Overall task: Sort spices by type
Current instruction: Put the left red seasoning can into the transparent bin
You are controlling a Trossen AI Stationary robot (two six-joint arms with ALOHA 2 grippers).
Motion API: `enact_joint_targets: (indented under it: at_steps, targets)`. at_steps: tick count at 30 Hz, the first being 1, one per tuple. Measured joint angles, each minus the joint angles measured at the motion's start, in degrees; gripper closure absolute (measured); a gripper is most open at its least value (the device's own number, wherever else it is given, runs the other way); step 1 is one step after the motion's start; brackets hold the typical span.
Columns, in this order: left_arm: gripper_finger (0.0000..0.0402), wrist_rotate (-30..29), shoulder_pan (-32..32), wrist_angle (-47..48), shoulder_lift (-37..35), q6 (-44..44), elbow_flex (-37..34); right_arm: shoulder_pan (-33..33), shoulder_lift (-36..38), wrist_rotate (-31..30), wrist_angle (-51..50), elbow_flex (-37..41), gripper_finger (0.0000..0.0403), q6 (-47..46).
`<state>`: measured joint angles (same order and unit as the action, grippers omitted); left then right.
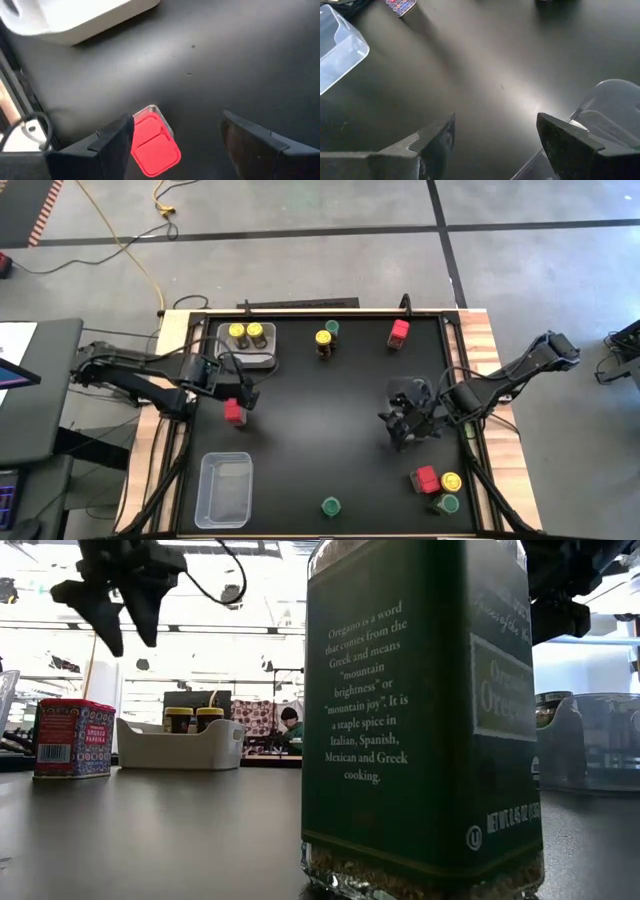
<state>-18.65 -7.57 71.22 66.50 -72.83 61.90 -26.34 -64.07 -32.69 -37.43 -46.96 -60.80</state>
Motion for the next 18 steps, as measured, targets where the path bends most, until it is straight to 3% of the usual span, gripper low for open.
enact_joint_targets:
  at_steps: [5, 8, 18]
  targets:
    - [0.0122, 0.75, -0.05, 2.15, 0.01, -8.40, -2.96, -0.71, 0.00, 0.00, 0.03, 0.02, 0.0097, -0.20]
    - [0.0122, 4.24, -0.02, 3.15, -0.05, -12.90, -5.50, -0.73, 0.00, 0.01, 0.07, 0.02, 0.0097, -0.20]
    - [0.0122, 7.07, -0.02, -2.84, 0.00, -19.05, -11.43, -0.68, 0.00, -0.01, 0.05, 0.00, 0.0097, -0.13]
